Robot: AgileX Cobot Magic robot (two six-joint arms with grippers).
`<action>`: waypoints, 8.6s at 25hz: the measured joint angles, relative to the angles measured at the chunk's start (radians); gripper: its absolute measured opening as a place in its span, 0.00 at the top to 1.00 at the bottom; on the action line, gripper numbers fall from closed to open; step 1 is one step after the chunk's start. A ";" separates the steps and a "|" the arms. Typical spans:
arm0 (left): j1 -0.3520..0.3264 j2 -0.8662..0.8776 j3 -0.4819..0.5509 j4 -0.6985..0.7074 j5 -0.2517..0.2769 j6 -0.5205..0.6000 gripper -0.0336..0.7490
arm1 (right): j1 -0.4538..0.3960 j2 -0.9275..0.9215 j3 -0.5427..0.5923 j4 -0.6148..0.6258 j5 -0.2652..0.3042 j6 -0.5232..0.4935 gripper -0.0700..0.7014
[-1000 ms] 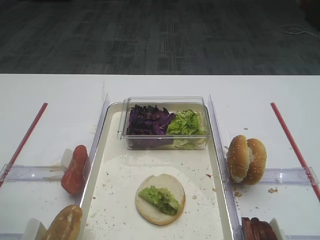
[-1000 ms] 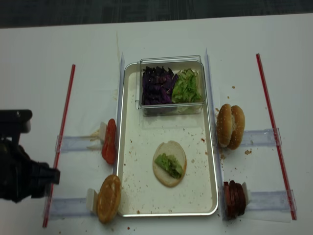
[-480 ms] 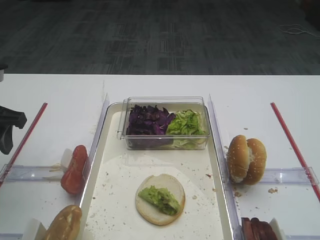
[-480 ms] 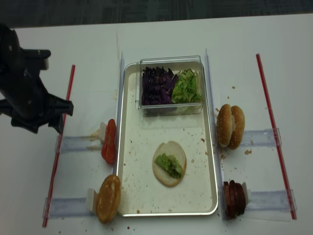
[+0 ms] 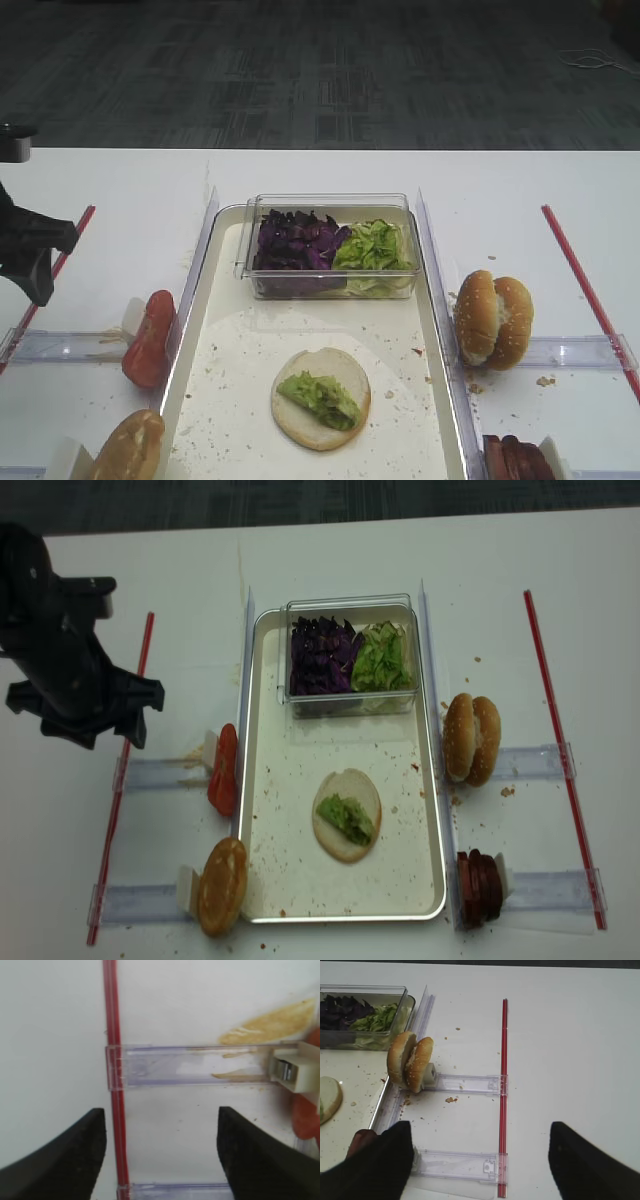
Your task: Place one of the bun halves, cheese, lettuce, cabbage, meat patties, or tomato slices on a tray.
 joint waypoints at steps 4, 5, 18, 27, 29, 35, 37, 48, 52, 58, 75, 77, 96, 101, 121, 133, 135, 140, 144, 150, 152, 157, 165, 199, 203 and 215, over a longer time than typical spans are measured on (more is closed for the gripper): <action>-0.105 0.001 0.000 -0.002 -0.014 -0.028 0.36 | 0.000 0.000 0.000 0.000 0.000 0.000 0.14; -0.139 0.001 0.000 -0.002 -0.019 -0.036 0.36 | 0.000 0.000 0.000 0.000 0.000 0.000 0.14; -0.404 0.022 0.000 -0.038 -0.119 -0.130 0.36 | 0.000 0.000 0.000 0.000 0.000 0.000 0.14; -0.406 0.081 0.000 -0.038 -0.138 -0.134 0.38 | 0.000 0.000 0.000 0.000 0.000 0.000 0.14; -0.406 0.089 0.000 -0.038 -0.142 -0.134 0.39 | 0.000 0.000 0.000 0.000 0.000 0.000 0.14; -0.406 0.107 -0.002 -0.036 -0.142 -0.136 0.46 | 0.000 0.000 0.000 0.000 0.000 0.000 0.14; -0.406 0.120 -0.002 -0.030 -0.140 -0.136 0.49 | 0.000 0.000 0.000 0.000 0.000 0.000 0.14; -0.406 0.134 -0.002 0.001 -0.136 -0.136 0.77 | 0.000 0.000 0.000 0.000 0.000 0.000 0.14; -0.406 0.136 -0.002 0.009 -0.136 -0.136 0.88 | 0.000 0.000 0.000 0.000 0.000 0.000 0.14; -0.406 0.136 -0.002 0.011 -0.136 -0.136 0.92 | 0.000 0.000 0.000 0.000 0.000 -0.004 0.14; -0.406 0.009 -0.002 -0.161 -0.122 0.037 0.92 | 0.000 0.000 0.000 0.000 0.000 -0.004 0.14; -0.406 0.009 -0.002 -0.287 -0.122 0.146 0.92 | 0.000 0.000 0.000 0.000 0.000 -0.004 0.14; -0.406 0.032 -0.002 -1.023 -0.019 0.747 0.92 | 0.000 0.000 0.000 0.000 0.000 -0.004 0.14; -0.406 0.131 -0.002 -1.023 -0.028 0.747 0.92 | 0.000 0.000 0.000 0.000 0.000 -0.002 0.14; -0.406 0.308 -0.002 -1.076 -0.053 0.729 0.92 | 0.000 0.000 0.000 0.000 0.000 0.000 0.14; -0.406 0.308 -0.002 -1.076 -0.063 0.713 0.70 | 0.000 0.000 0.000 0.000 0.000 0.000 0.14; -0.406 0.308 -0.002 -1.076 -0.065 0.713 0.65 | 0.000 0.000 0.000 0.000 0.000 0.000 0.14; -0.406 0.308 -0.002 -1.076 -0.067 0.711 0.56 | 0.000 0.000 0.000 0.000 0.000 0.000 0.14; -0.406 0.308 -0.002 -1.076 -0.067 0.711 0.56 | 0.000 0.000 0.000 0.000 0.000 0.000 0.14; -0.406 0.308 -0.002 -1.076 -0.075 0.709 0.55 | 0.000 0.000 0.000 0.000 0.000 0.000 0.14; -0.406 0.308 -0.002 -1.076 -0.078 0.707 0.55 | 0.000 0.000 0.000 0.000 0.000 0.000 0.14; -0.403 0.308 -0.002 -1.076 -0.081 0.706 0.55 | 0.000 0.000 0.000 0.000 0.000 0.000 0.14; -0.335 0.308 -0.002 -1.065 -0.079 0.701 0.55 | 0.000 0.000 0.000 -0.002 0.000 0.000 0.14; -0.271 -0.012 -0.004 -0.480 -0.040 0.398 0.55 | 0.000 0.000 0.000 -0.002 0.000 -0.002 0.14; -0.271 -0.012 -0.004 -0.281 -0.045 0.257 0.51 | 0.000 0.000 0.000 -0.002 0.000 -0.002 0.14; -0.271 -0.012 -0.004 -0.203 -0.109 0.139 0.20 | 0.000 0.000 0.000 -0.002 0.000 -0.002 0.14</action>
